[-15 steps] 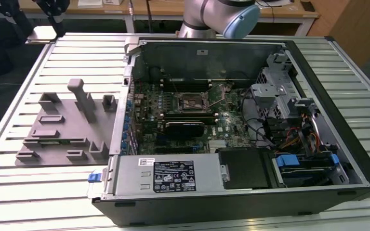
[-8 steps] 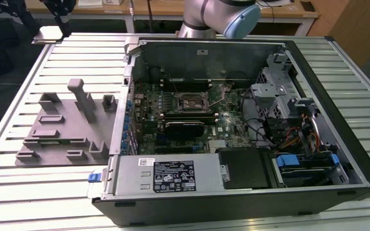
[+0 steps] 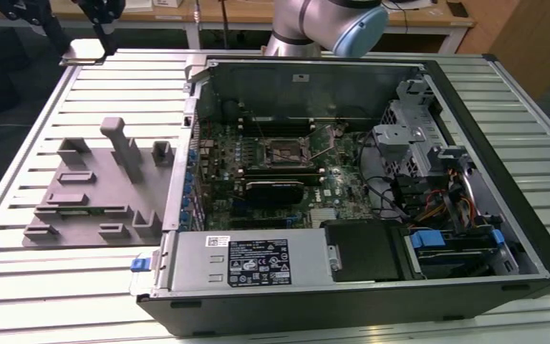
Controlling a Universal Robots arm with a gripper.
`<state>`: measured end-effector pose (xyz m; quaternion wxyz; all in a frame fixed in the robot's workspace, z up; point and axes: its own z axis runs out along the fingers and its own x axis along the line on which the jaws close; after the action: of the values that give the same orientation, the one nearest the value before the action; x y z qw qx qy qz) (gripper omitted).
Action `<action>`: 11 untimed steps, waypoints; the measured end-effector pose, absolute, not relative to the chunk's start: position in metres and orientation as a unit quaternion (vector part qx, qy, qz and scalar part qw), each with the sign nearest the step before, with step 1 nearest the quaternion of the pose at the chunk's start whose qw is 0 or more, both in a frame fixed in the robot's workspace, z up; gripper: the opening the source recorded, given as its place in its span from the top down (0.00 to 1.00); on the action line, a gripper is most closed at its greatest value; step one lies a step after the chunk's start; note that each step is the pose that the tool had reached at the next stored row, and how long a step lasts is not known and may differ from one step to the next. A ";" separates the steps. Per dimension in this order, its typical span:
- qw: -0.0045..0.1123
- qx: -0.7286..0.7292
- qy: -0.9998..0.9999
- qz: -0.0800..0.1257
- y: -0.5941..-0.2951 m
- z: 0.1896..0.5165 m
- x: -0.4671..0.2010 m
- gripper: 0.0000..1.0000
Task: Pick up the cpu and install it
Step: 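Pick up the cpu and move it towards the insertion slot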
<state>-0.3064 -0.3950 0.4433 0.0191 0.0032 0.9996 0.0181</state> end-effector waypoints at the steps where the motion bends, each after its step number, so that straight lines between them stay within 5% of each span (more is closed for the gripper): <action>1: 0.019 0.003 1.000 0.018 -0.395 0.443 -0.305 0.46; 11: 0.019 0.003 1.000 0.018 -0.395 0.443 -0.290 0.46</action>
<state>-0.2901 -0.3949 0.4433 0.0192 0.0032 0.9996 0.0182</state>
